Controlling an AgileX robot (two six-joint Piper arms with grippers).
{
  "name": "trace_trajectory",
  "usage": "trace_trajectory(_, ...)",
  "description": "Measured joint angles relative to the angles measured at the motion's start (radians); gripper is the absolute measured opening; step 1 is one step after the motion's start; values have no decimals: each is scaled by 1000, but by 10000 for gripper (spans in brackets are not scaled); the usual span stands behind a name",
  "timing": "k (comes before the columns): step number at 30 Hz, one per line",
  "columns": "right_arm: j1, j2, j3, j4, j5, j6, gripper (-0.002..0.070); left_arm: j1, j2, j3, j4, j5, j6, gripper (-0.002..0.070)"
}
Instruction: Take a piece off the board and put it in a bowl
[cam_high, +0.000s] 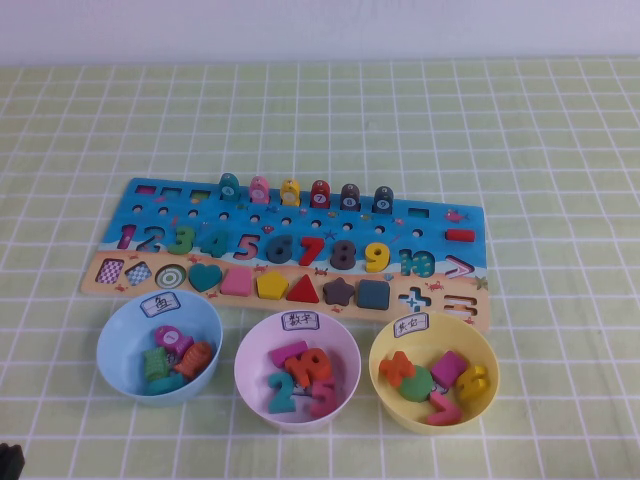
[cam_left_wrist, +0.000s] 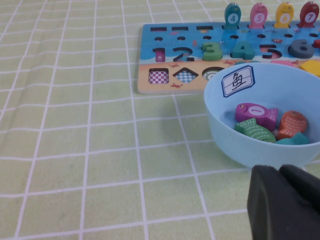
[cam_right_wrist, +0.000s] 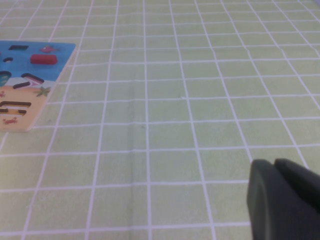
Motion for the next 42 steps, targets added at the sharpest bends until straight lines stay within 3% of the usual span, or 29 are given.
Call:
trace_trajectory(14, 0, 0, 0, 0, 0, 0, -17, 0, 0, 0, -10, -2, -7, -3)
trace_trajectory(18, 0, 0, 0, 0, 0, 0, -17, 0, 0, 0, -186, -57, -147, -3)
trace_trajectory(22, 0, 0, 0, 1, 1, 0, -17, 0, 0, 0, -492, -185, -315, -3)
trace_trajectory(24, 0, 0, 0, 1, 1, 0, -17, 0, 0, 0, -541, -243, -330, -3)
trace_trajectory(34, 0, 0, 0, 1, 1, 0, -17, 0, 0, 0, -566, -446, -336, -3)
trace_trajectory(38, 0, 0, 0, 1, 1, 0, -17, 0, 6, -5, -560, -413, -328, -3)
trace_trajectory(42, 0, 0, 0, 1, 1, 0, -17, 0, 117, -121, -476, -243, -237, -3)
